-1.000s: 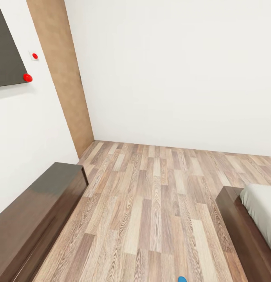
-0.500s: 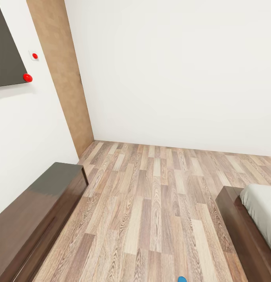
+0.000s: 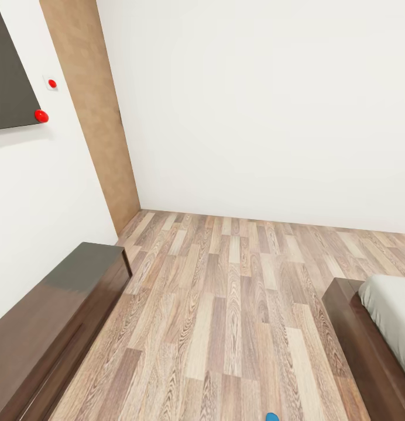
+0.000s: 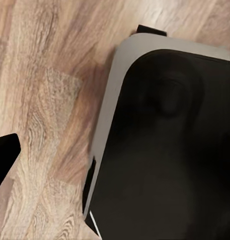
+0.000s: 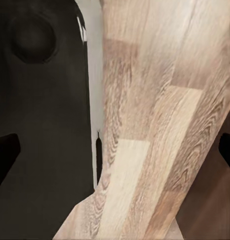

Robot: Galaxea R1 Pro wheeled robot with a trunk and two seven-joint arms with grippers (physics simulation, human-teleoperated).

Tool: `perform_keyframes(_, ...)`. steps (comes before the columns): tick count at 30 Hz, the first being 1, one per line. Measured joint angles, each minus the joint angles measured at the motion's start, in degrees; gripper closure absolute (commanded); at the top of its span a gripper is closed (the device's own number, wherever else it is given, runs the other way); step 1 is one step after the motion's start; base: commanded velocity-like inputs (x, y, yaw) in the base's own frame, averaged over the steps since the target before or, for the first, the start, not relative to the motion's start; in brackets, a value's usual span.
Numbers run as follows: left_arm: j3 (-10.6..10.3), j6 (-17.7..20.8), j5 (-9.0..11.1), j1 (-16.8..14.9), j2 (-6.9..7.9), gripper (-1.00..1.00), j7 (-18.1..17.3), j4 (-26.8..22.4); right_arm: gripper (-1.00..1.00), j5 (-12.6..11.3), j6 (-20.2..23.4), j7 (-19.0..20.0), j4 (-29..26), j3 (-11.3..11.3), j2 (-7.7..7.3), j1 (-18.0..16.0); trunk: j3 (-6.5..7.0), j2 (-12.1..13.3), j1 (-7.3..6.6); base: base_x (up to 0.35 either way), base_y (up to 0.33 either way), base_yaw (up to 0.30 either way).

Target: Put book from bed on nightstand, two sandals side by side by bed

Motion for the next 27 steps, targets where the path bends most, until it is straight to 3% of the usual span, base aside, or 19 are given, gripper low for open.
perform_keyframes(5, 0.22, 0.1, 2.42, 0.0, 0.58, -1.0, -1.47, -2.26, -1.0, -0.11, 0.28, -0.01, -6.19, -0.09, -1.37, 0.0, 0.0, 0.0, 0.0, 0.0, 0.0, 0.0)
perform_keyframes(12, 0.64, 0.14, 9.87, 0.01, 0.71, -1.0, -2.67, -5.55, -1.0, -0.16, 1.04, 0.08, -17.1, -0.16, -2.03, -0.02, 0.0, 0.0, 0.0, 0.0, 0.0, 0.0)
perform_keyframes(13, 0.68, 0.13, 11.88, -0.01, 0.68, -1.0, -2.91, -6.78, -1.0, -0.17, 1.31, 0.09, -18.29, -0.17, -2.06, -0.01, 0.0, 0.0, 0.0, 0.0, 0.0, 0.0)
perform_keyframes(17, 0.72, 0.13, 14.22, -0.04, 0.64, -1.0, -3.23, -8.98, -1.0, -0.17, 2.35, 0.0, -21.35, -0.24, -2.16, -0.01, 0.0, 0.0, 0.0, 0.0, 0.0, 0.0)
perform_keyframes(23, 0.88, 0.37, 17.95, -0.14, 0.42, -1.0, -3.74, -14.23, -1.0, -0.22, 6.88, 0.04, -27.39, -0.41, -2.65, -0.01, 0.0, 0.0, 0.0, 0.0, 0.0, 0.0)
perform_keyframes(27, 0.94, 0.73, 21.61, -0.45, 0.31, -1.0, -3.84, -15.91, -1.0, -0.27, 11.79, 0.39, -29.08, -0.42, -2.78, -0.34, 0.0, 0.0, 0.0, 0.0, 0.0, 0.0)
